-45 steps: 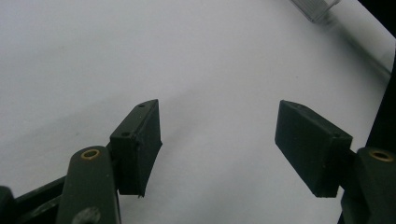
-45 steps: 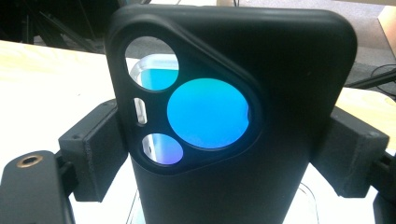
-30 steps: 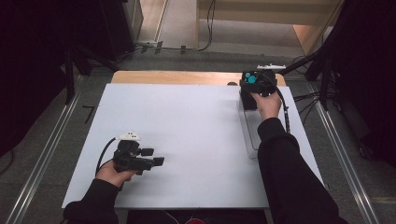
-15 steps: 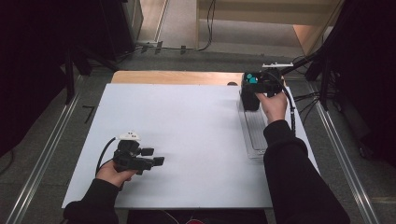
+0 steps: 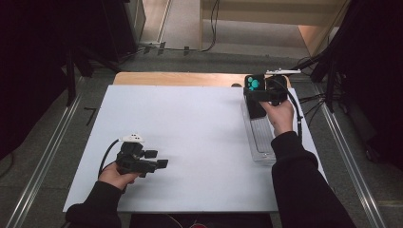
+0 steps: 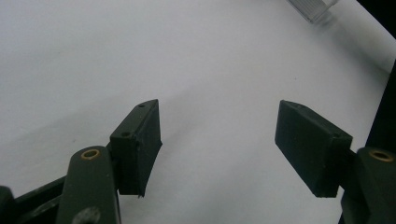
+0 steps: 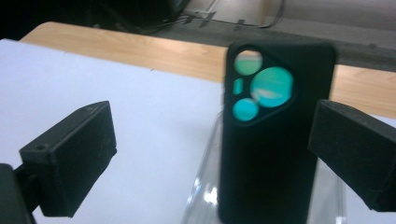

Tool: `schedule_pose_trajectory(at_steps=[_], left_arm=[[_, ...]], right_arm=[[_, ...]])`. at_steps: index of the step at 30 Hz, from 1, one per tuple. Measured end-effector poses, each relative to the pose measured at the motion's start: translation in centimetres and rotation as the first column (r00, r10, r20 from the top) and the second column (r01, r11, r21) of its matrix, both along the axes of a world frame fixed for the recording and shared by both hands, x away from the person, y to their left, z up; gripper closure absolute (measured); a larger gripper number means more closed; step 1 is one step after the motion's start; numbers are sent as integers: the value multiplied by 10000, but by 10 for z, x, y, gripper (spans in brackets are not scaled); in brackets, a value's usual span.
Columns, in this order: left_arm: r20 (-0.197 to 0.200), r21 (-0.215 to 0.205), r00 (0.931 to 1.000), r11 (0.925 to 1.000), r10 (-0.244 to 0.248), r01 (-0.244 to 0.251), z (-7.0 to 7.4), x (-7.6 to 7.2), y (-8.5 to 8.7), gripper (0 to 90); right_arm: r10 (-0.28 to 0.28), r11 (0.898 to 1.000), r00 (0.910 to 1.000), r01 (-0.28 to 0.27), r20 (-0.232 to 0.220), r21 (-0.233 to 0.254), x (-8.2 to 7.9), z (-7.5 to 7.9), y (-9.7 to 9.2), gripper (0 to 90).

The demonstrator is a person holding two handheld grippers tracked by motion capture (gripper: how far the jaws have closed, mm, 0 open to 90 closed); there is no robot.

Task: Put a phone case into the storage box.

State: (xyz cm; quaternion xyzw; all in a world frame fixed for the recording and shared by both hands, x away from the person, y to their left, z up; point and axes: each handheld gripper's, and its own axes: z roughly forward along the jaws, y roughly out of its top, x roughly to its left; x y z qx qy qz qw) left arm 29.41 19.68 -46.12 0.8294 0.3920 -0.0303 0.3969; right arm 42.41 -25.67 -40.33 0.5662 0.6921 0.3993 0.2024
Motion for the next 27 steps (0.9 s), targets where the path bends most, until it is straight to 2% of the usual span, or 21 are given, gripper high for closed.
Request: schedule_pose_trajectory(at_steps=[6,13,15,18,20,24,27], left_arm=[[-3,-39,10000,10000,-34,34,1,1,-1,318],[-32,-63,9999,9999,-100,100,2,2,0,318],[-46,-44,9999,9999,-108,108,2,2,1,318],[-63,-55,9999,9999,-96,95,2,3,1,318],[-69,-73,9999,9999,-92,92,3,3,2,318],[-56,-77,9998,9998,-173,173,3,4,2,318],[-32,-67,9998,9997,-217,216,4,4,2,318]], right_arm=[[840,9963,9964,-838,-121,179,-15,-3,14,0],[1507,9882,9884,-1502,-157,311,-28,-6,26,0],[1809,9829,9832,-1798,-234,406,-31,-8,29,11],[2193,9747,9752,-2177,-300,502,-36,-8,33,114],[2376,9704,9708,-2357,-328,526,-40,-8,36,117],[2867,9578,9571,-2855,-429,321,-48,-9,44,133],[3101,9505,9497,-3106,-441,-38,-55,-9,52,133]])
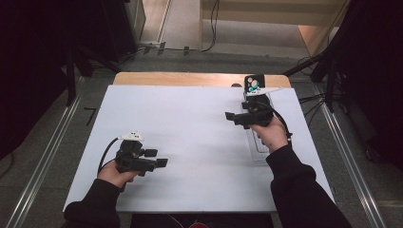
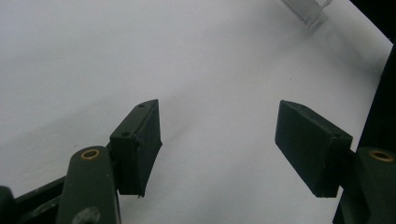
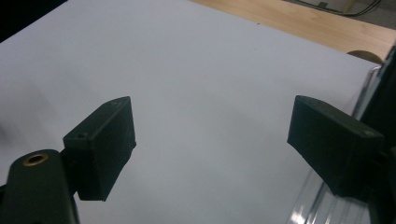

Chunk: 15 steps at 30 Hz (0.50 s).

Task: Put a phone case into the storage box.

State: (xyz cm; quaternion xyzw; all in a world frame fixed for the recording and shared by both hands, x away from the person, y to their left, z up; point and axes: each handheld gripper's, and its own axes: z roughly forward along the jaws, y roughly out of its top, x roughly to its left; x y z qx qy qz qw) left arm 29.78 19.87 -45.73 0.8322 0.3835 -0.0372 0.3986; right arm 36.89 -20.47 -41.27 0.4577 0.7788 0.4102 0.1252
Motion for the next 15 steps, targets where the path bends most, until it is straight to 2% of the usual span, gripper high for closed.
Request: schedule_pose_trajectory(at_steps=[5,8,10,15], left_arm=[[24,-17,10000,10000,-77,77,1,-1,1,318],[27,-39,9999,9999,-100,100,2,-2,1,318],[28,-36,9999,9999,-128,128,2,-3,1,318],[57,-14,9999,9999,-152,152,2,-4,2,318]], right_arm=[[454,9988,9990,-453,-13,171,-10,-1,7,137],[825,9955,9965,-820,-96,482,-16,-3,8,196],[1076,9920,9940,-1060,-203,679,-19,-5,8,196],[1414,9877,9892,-1383,-394,727,-28,-10,8,213]])
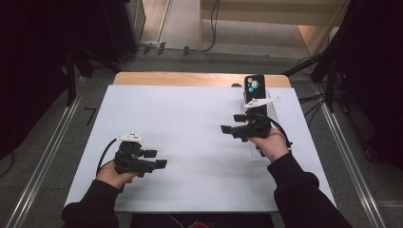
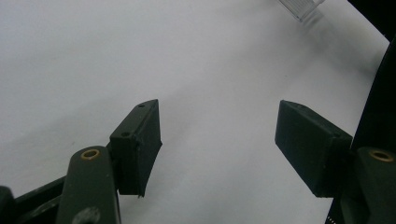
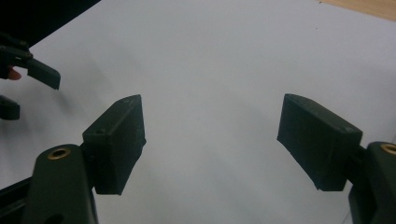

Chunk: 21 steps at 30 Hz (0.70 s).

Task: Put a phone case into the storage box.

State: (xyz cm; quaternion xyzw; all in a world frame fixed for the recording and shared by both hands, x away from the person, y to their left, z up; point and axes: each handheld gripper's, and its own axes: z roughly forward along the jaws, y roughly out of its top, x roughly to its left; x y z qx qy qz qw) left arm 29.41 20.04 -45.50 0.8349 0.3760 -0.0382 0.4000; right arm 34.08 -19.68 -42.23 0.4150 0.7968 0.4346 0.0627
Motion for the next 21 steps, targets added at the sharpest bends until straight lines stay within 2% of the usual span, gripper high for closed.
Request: schedule_pose_trajectory(at_steps=[6,21], left_arm=[[10,-15,9999,9999,-112,112,0,-1,0,318],[63,-59,9995,9995,-297,297,0,-6,0,318]], right_arm=[[489,9988,9988,-489,-70,-16,-10,-6,-1,227],[1102,9938,9935,-1106,-297,-101,-35,-17,-2,227]])
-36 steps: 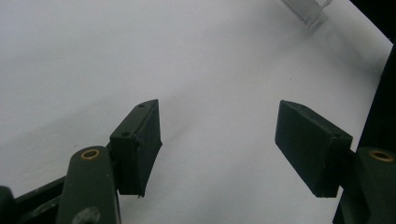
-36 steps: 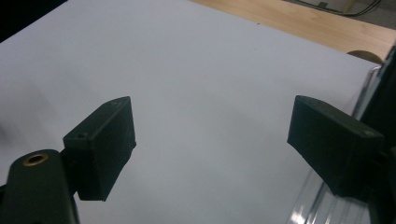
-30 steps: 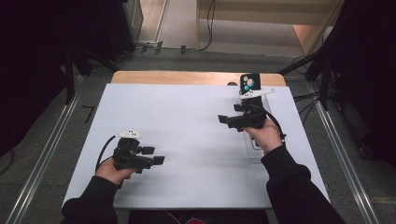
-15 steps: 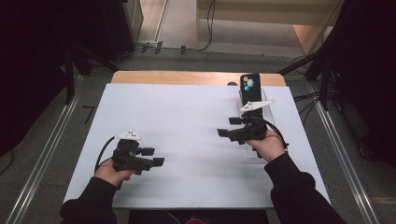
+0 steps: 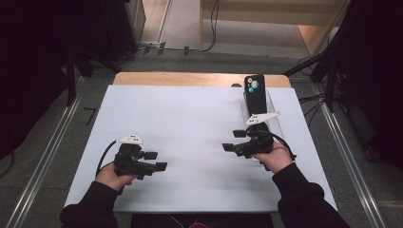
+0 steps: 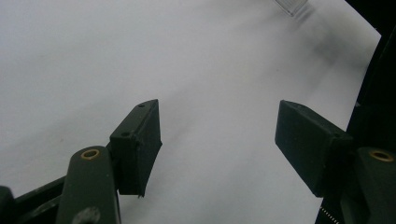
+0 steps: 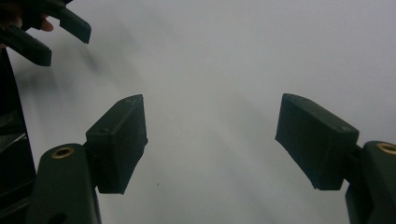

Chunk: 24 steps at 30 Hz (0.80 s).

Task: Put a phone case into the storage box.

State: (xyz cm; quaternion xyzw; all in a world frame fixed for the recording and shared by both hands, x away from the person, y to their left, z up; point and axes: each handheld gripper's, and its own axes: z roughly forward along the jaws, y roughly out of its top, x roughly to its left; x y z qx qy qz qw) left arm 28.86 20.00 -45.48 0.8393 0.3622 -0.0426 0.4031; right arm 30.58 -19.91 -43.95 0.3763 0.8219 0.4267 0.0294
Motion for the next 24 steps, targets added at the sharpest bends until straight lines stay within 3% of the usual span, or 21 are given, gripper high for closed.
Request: schedule_pose_trajectory(at_steps=[24], left_arm=[[149,80,9999,10000,-32,31,1,-8,5,318]], right_arm=[[232,9992,9991,-243,-347,-314,-33,-17,-23,225]])
